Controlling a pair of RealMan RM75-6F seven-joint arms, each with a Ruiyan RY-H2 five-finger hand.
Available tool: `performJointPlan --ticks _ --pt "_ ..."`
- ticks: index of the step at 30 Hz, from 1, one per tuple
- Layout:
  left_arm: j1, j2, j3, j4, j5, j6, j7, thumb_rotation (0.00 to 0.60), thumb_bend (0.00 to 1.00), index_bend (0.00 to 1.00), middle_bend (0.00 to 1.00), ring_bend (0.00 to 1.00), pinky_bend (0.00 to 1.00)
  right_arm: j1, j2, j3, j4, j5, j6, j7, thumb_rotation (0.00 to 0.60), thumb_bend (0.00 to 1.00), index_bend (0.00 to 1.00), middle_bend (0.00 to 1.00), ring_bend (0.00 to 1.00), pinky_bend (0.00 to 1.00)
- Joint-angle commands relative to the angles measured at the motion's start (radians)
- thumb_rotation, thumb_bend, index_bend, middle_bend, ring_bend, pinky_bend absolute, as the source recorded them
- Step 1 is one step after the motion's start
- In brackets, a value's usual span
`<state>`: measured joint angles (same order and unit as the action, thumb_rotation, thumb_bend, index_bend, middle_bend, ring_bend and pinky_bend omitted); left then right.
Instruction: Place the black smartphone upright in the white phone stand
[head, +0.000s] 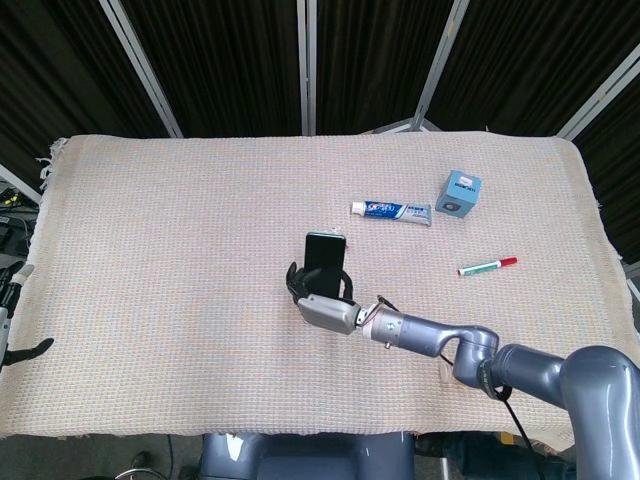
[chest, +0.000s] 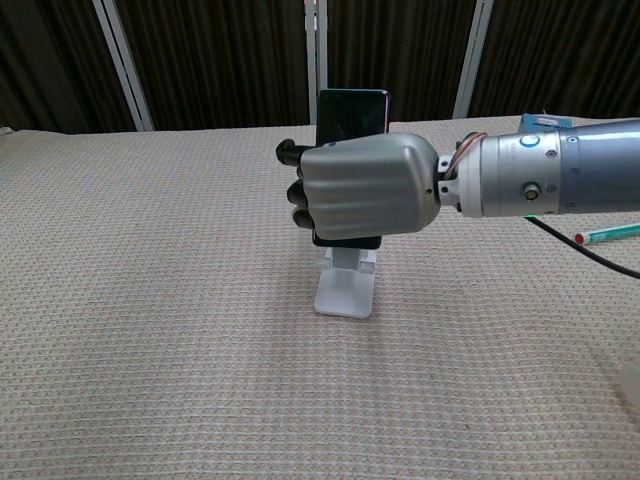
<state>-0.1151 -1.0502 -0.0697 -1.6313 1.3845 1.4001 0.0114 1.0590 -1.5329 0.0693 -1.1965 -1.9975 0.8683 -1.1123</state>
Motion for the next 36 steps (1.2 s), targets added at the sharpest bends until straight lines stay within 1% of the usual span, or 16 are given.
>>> performJointPlan --ticks 1,6,14,20,26,29,32,34,36 --pt "0.0 -0.001 0.0 0.0 0.001 0.001 0.002 0.6 0.0 0.0 0.0 0.0 0.0 -0.019 -0.015 0.004 0.012 0.012 0.008 -0.038 0.6 0.19 0.51 0.56 0.55 0.22" --pt "-0.002 -0.002 0.0 0.0 0.0 -0.002 0.007 0.6 0.0 0.0 0.0 0.0 0.0 -0.033 -0.032 0.005 0.009 0.025 0.01 -0.06 0.6 0.19 0.5 0.56 0.55 0.22" --pt "-0.006 -0.005 -0.001 0.004 -0.004 -0.008 0.012 0.6 0.0 0.0 0.0 0.0 0.0 -0.065 -0.063 0.017 0.005 0.078 -0.01 -0.114 0.6 0.19 0.5 0.56 0.55 0.22" --pt "-0.008 -0.008 0.001 0.004 -0.005 -0.013 0.016 0.6 0.0 0.0 0.0 0.0 0.0 -0.073 -0.076 0.009 0.004 0.083 -0.008 -0.125 0.6 0.19 0.5 0.56 0.55 0.22" --pt "-0.008 -0.009 0.001 0.001 -0.005 -0.011 0.021 0.6 0.0 0.0 0.0 0.0 0.0 -0.085 -0.097 0.014 0.011 0.094 0.003 -0.159 0.6 0.19 0.5 0.55 0.55 0.22" --pt "-0.009 -0.009 0.001 0.001 -0.007 -0.012 0.021 0.6 0.0 0.0 0.0 0.0 0.0 -0.09 -0.102 0.013 0.015 0.098 0.003 -0.171 0.6 0.19 0.48 0.53 0.54 0.22" --pt "-0.009 -0.009 0.0 0.002 -0.007 -0.011 0.021 0.6 0.0 0.0 0.0 0.0 0.0 -0.092 -0.104 0.012 0.017 0.102 0.002 -0.177 0.6 0.18 0.42 0.45 0.5 0.21" --pt "-0.009 -0.009 0.0 0.002 -0.008 -0.012 0.02 0.6 0.0 0.0 0.0 0.0 0.0 -0.096 -0.106 0.014 0.019 0.108 0.003 -0.183 0.6 0.14 0.33 0.33 0.42 0.18" --pt "-0.009 -0.009 0.0 0.003 -0.009 -0.013 0.019 0.6 0.0 0.0 0.0 0.0 0.0 -0.103 -0.108 0.02 0.016 0.119 0.001 -0.203 0.6 0.07 0.26 0.26 0.37 0.17"
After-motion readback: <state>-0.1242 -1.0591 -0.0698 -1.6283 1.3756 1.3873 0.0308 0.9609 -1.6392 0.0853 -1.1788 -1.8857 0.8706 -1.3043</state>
